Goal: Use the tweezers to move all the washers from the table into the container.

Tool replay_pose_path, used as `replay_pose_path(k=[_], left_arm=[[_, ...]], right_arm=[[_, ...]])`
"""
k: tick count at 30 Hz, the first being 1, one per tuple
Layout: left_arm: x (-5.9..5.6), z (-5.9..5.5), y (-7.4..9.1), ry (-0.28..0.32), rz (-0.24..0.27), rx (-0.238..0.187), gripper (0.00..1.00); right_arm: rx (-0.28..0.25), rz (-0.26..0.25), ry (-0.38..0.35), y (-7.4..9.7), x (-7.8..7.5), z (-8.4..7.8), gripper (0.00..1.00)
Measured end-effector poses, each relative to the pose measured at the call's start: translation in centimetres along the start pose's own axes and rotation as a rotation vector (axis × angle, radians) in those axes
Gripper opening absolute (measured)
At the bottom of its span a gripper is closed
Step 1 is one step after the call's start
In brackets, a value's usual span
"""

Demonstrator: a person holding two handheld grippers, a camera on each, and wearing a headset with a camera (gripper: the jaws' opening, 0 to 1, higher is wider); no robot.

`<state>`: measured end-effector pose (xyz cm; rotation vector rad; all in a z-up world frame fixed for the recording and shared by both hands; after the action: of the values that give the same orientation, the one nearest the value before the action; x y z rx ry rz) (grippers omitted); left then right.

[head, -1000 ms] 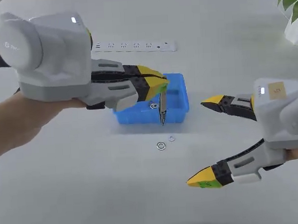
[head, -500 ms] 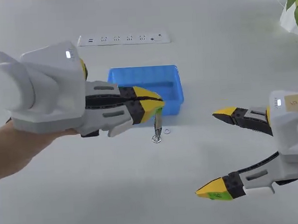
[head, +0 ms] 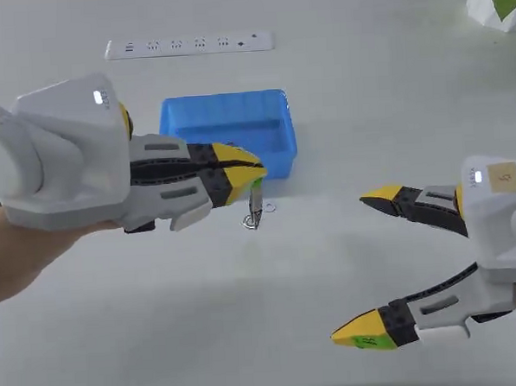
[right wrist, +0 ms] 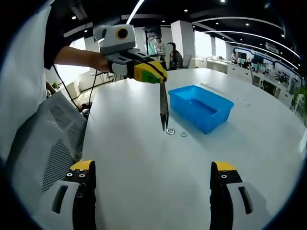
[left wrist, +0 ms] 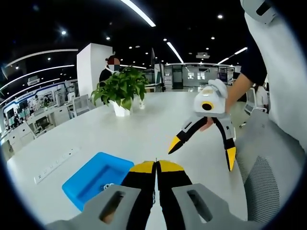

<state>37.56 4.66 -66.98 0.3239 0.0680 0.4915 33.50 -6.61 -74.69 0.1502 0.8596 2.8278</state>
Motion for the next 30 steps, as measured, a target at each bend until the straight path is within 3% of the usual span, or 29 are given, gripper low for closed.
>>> replay_pose_path(k=[12,25,30], left_arm=[[0.8,-0.8,-0.3,0.006,0.008,0.003,0.04],[0.6,-1.2,0.0,-0.002,0.014,-0.005,0.05],[0.1,-1.3,0.2,0.003,-0.003,-0.008,0.05]], right_arm=[[-0.013,0.002,-0.035,-0.2,0.2,-0.1,1.00],[-0.017,0.024,-0.047,-0.6,0.7,-0.1,1.00],[-0.033,0.042,-0.046,-1.0,0.9,0.7,0.99]])
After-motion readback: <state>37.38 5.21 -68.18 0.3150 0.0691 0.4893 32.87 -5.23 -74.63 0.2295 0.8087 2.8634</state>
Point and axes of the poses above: the centre of the closed fingertips' face, and the gripper's own axes: y roughly backward along the fingers, x roughly to its left, z roughly out of its top, the point moved 3 cm from there along y, roughly backward along the fingers, and after that the axes turned 4 degrees about y, right-handed, at the moved point
